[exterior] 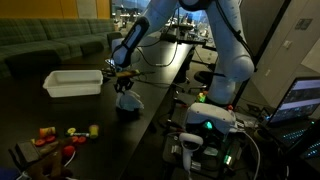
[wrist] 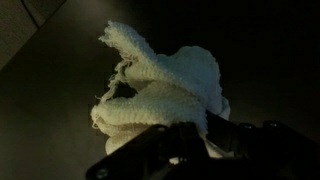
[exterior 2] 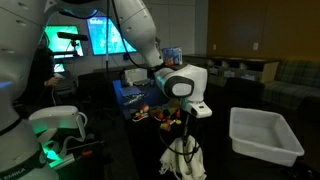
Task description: Use the towel to sweep the things on the table to the left and then put the towel in the white bin
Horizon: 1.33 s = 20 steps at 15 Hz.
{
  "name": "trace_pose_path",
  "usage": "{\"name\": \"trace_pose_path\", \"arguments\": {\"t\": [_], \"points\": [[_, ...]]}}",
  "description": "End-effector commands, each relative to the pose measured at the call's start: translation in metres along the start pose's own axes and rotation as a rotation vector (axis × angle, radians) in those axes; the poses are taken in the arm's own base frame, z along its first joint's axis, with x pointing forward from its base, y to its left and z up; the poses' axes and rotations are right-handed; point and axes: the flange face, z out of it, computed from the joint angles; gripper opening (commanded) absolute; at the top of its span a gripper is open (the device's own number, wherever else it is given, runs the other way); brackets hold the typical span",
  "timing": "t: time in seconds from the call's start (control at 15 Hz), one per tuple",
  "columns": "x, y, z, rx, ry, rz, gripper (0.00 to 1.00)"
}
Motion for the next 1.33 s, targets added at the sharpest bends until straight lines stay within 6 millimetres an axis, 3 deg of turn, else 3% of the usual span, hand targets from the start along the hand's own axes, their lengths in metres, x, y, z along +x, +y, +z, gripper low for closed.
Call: {"name": "trace_pose_path", "arguments": {"t": [0.0,0.27,0.6,1.0,1.27], "points": [[-0.030,-0.027,0.017,-0.045,0.076,0.067,0.09],[-0.070,-0.078,0.035,-0.080,0.081,0.053,0.09],[-0.111,-0.147,0.028,-0.029,0.059,0.014,0.09],[-0.133,-0.220,0.007,0.084,0.033,-0.033,0.09],[-0.151,-0.265,0.006,0.148,0.016,-0.082,0.09]]}}
